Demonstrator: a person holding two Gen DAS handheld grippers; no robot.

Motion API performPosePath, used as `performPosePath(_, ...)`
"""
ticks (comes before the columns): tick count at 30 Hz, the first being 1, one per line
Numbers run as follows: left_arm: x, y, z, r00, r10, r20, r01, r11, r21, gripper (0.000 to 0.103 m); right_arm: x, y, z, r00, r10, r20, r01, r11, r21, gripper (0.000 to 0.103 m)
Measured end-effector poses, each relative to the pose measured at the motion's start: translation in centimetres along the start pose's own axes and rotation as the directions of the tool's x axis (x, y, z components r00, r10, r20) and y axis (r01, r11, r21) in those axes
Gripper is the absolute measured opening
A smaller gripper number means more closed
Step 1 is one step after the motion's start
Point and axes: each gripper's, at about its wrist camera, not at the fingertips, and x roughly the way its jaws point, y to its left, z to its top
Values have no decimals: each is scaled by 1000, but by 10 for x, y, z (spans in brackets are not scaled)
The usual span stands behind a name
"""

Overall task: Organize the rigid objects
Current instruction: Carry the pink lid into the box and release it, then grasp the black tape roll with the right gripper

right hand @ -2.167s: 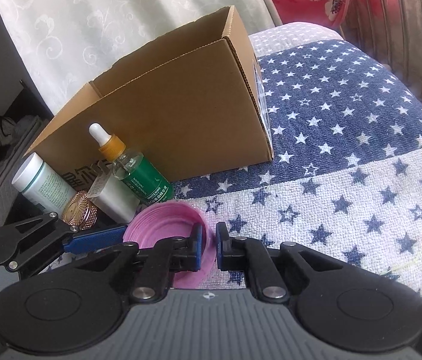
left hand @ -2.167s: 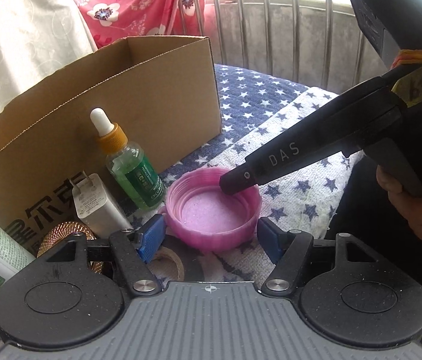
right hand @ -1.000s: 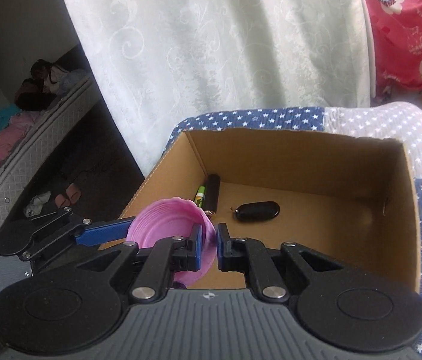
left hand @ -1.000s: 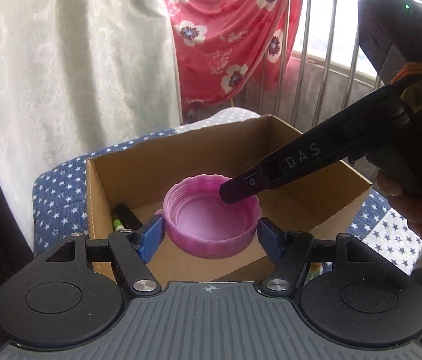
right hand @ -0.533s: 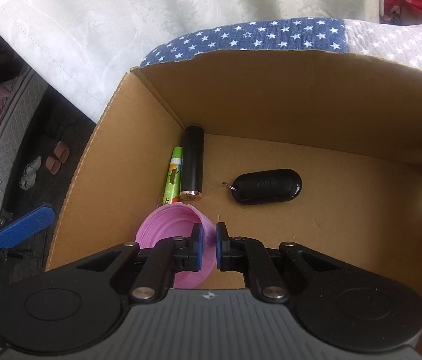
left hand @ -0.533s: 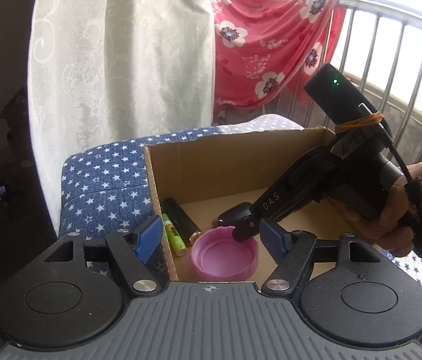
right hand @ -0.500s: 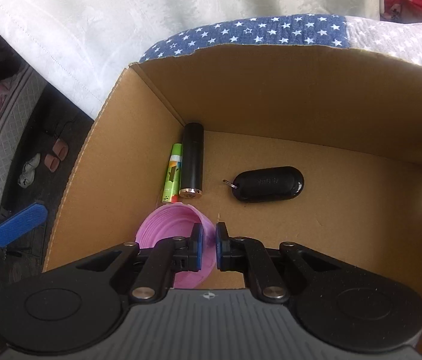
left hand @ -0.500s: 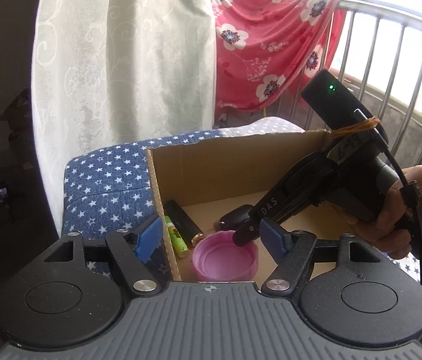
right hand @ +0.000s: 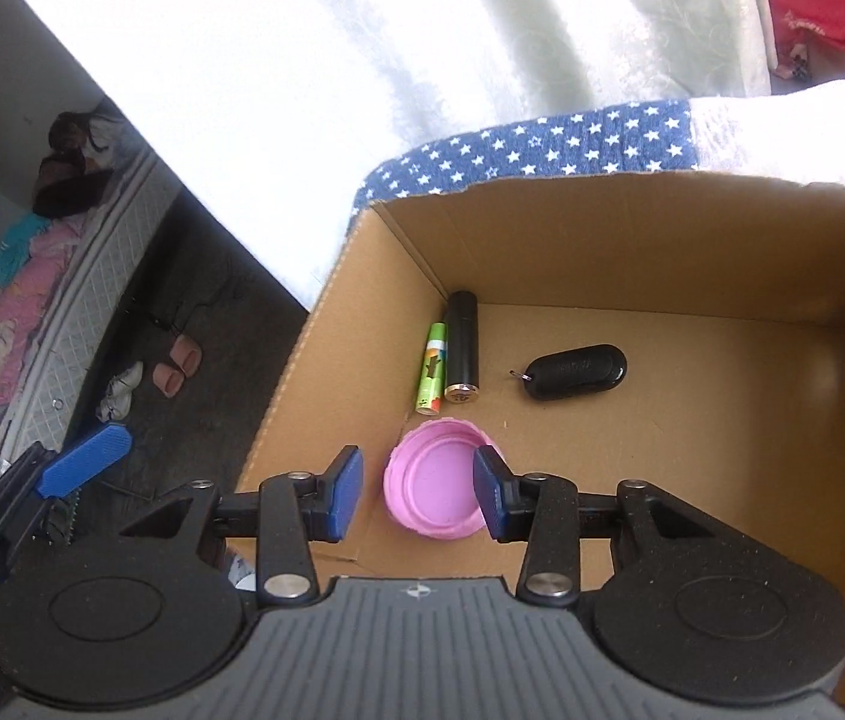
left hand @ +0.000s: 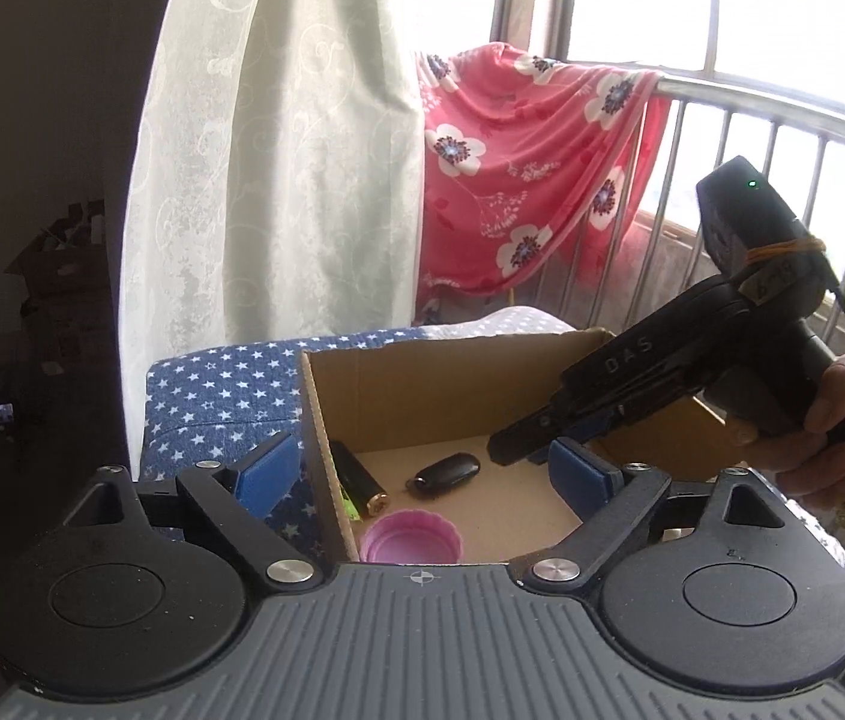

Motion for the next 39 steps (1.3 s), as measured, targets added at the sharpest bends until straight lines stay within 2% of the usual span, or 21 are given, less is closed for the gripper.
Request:
performPosePath(4, -25, -7, -9, 999, -29, 28, 29, 999, -18, 98, -63, 8, -37, 990, 56, 132, -52, 998, -39, 45)
performPosePath(6, -36, -12, -17, 998, -50, 35, 52, 998, -33, 101, -87, 11, -57, 977, 69, 200, -56, 996, -70, 51)
performPosePath(9, -44, -26, -37, 998, -58, 30, 59, 997, -43, 102, -104, 9, -92, 960, 67, 270, -42, 994, -99, 54)
performPosePath(13, -31, -52, -75, 997, -71, -38, 69, 997, -36, 102, -86, -8, -142, 959, 19, 282, -1, 998, -63, 55)
performPosePath(18, 1, -90, -123, 982, -89, -165, 94, 995, 25, 101, -40, -26, -188, 967, -87, 241, 105, 993, -62, 54)
performPosePath(21, 15, -110, -146, 980, -55, -193, 74, 993, 95, 99, -22, -31, -201, 967, -123, 225, 145, 986, -81, 47)
performPosePath(25, 27, -122, -163, 978, -32, -205, 58, 990, 126, 93, -9, -37, -209, 967, -143, 212, 164, 983, -84, 45)
performPosePath(27, 29, -124, -165, 978, -34, -204, 61, 990, 126, 82, -5, -36, -214, 968, -146, 207, 168, 981, -94, 38)
performPosePath(34, 31, -130, -168, 979, -51, -196, 80, 987, 139, 71, 4, -39, -214, 962, -168, 217, 195, 975, -110, 30)
performPosePath(39, 30, -134, -169, 983, -46, -180, 71, 988, 137, 62, 6, -38, -215, 953, -195, 232, 230, 964, -132, 21)
